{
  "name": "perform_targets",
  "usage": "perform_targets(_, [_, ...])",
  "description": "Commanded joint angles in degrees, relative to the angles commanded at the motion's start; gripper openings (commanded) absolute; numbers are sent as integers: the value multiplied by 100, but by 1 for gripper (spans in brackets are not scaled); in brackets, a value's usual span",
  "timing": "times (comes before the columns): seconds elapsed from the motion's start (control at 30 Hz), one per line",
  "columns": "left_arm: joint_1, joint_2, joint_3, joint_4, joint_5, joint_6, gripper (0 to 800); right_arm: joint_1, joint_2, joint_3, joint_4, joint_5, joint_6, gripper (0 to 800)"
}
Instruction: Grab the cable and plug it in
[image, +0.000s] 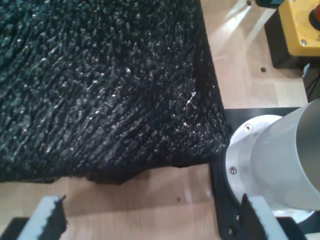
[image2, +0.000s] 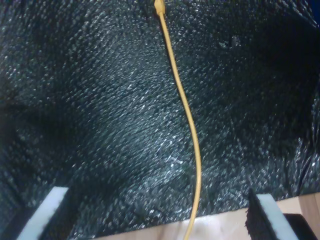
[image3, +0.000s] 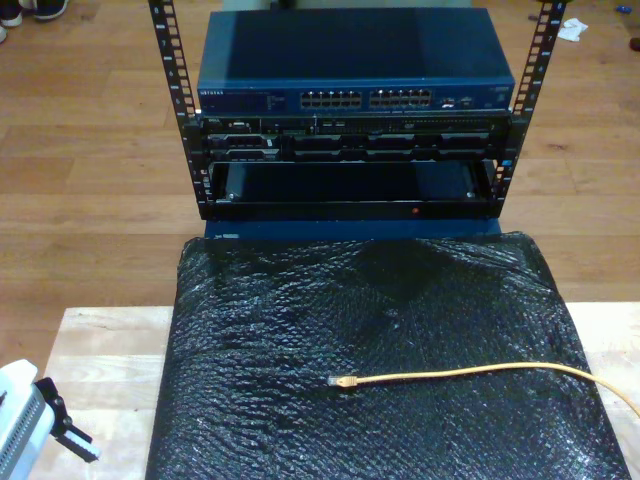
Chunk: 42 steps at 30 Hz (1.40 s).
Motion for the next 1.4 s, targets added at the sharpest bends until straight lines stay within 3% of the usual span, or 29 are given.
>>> perform_targets(0.47, [-88, -44, 0, -220, 0, -176, 800, 1635, 0, 466, -79, -1398, 905, 794])
perform_targets(0.8, [-334, -9, 9, -220, -114, -545, 800, 2778, 18, 703, -659, -2215, 1723, 794])
perform_targets(1.1, [-343, 9, 211, -220, -431, -624, 800, 4211, 255, 949, -1793, -3165, 3024, 796])
perform_targets(1.3, [-343, 0, 264, -220, -431, -633, 800, 5099, 695, 1002, -2673, -3648, 3938, 796])
perform_targets(1.4, [-343, 0, 290, -220, -422, -633, 800, 5327, 932, 993, -2866, -3842, 4158, 797])
